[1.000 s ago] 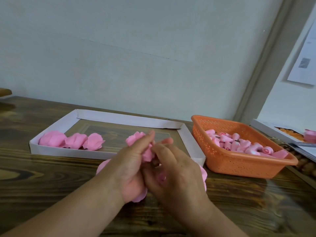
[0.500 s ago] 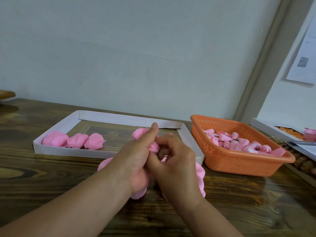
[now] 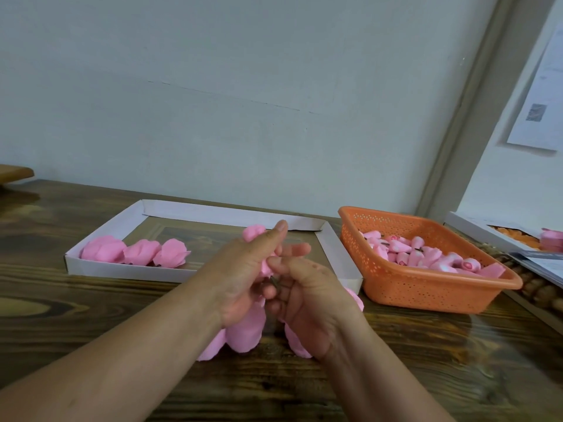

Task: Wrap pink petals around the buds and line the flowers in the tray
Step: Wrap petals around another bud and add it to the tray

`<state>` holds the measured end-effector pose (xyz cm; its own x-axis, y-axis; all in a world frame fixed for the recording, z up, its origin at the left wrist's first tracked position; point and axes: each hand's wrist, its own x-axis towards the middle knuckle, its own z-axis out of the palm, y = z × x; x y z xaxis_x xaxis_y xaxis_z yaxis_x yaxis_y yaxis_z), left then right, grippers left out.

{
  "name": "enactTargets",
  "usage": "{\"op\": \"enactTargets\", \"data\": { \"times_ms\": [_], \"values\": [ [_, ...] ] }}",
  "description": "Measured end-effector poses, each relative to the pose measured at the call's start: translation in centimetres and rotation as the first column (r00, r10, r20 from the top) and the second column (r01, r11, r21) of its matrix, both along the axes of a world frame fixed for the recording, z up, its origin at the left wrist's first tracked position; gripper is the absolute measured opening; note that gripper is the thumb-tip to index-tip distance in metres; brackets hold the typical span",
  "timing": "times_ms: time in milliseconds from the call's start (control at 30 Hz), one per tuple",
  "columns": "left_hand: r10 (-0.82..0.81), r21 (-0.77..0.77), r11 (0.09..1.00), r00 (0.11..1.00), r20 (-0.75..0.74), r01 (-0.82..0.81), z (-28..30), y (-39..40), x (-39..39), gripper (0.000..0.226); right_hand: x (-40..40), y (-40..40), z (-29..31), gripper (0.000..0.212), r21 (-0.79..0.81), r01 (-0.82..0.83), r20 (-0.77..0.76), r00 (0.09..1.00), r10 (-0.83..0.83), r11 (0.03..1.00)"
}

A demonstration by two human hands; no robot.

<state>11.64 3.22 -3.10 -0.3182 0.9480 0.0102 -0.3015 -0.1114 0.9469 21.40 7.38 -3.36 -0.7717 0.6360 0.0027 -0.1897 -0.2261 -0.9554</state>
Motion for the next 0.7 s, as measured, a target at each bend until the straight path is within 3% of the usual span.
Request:
{"op": "enactTargets", "data": {
  "times_ms": [67, 133, 233, 300, 467, 600, 700],
  "values": [
    [0.068, -0.046, 0.997, 0.997, 0.038, -0.066, 0.5, 0.2, -1.0, 0.035, 0.1, 0.3, 0.1, 0.018, 0.108, 0.039, 0.044, 0.998, -0.044, 0.993],
    [0.229, -0.053, 0.972, 0.973, 0.006, -0.229, 1.4, 0.5, -3.4, 0.034, 0.8, 1.4, 0.3, 0.005, 0.328, 0.182, 0.093, 0.970, -0.223, 0.927],
    [0.457, -0.104, 0.859, 0.843, -0.285, -0.501, 2.5, 0.4, -8.5, 0.038, 2.7, 4.3, 0.9, 0.015, 0.475, 0.379, 0.031, 0.895, -0.445, 0.794],
    [0.471, -0.160, 0.781, 0.737, -0.485, -0.604, 2.4, 0.4, -11.3, 0.043, 3.9, 5.9, 1.0, 0.017, 0.524, 0.455, 0.004, 0.844, -0.537, 0.720],
    [0.316, -0.217, 0.758, 0.638, -0.702, -0.615, 2.0, 1.7, -13.1, 0.052, 5.2, 8.2, -0.4, 0.018, 0.528, 0.577, -0.062, 0.758, -0.649, 0.623],
    [0.035, -0.224, 0.745, 0.373, -0.927, -0.628, 1.0, 2.9, -13.0, 0.038, 5.2, 8.8, -1.4, 0.017, 0.595, 0.570, -0.052, 0.730, -0.681, 0.566],
    [-0.198, -0.290, 0.706, 0.213, -0.957, -0.646, 0.0, 3.1, -13.4, 0.039, 5.2, 8.8, -1.6, 0.012, 0.681, 0.571, -0.109, 0.698, -0.707, 0.459]
  ]
}}
